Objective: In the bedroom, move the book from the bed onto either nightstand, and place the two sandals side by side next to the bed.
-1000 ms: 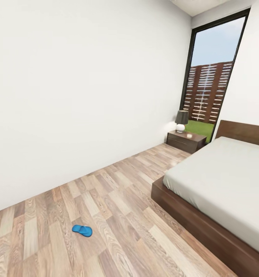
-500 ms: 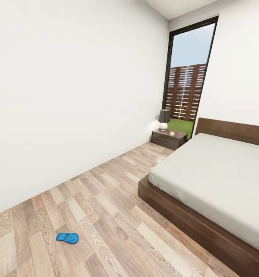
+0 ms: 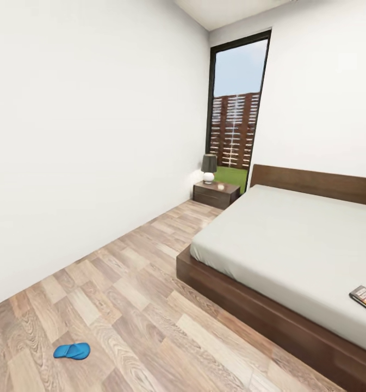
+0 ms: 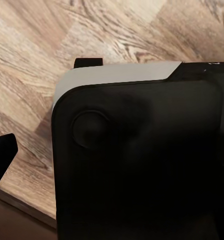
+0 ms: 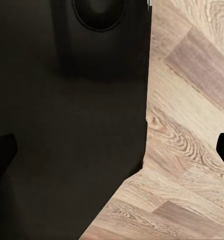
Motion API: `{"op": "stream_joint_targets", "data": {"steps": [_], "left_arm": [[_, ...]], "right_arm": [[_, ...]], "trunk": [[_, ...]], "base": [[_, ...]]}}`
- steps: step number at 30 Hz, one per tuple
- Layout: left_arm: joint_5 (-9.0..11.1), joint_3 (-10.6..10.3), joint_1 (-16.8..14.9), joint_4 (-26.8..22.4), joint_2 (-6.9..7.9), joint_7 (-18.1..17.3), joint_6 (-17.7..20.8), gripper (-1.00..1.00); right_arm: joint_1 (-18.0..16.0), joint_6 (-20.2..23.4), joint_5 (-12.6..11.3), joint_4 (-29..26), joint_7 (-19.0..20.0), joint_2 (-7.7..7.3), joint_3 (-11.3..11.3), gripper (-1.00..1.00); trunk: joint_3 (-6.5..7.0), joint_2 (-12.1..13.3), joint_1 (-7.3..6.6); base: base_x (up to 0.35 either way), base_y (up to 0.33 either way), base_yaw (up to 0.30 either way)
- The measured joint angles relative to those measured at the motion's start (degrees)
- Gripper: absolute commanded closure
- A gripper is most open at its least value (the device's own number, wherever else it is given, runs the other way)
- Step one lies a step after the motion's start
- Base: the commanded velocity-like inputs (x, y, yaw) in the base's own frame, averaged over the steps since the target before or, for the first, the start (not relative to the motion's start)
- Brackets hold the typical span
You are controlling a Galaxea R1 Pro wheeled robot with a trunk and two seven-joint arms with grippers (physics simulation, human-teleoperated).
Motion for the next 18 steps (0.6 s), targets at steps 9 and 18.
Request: {"op": "stream_joint_targets", "data": {"steps": [9,18], "left_arm": [[0.0,0.0,0.0,0.0,0.0,0.0,0.0,-1.0],[0.0,0.0,0.0,0.0,0.0,0.0,0.0,-1.0]], "right_arm": [[0.0,-0.01,0.0,0.0,0.0,0.0,0.02,-1.0],[0.01,-0.01,0.01,0.0,0.0,0.0,0.01,-1.0]], "trunk": [[0.0,0.0,0.0],[0.0,0.0,0.0]], "base": [[0.0,0.0,-0.276],[0.0,0.0,-0.276]]}}
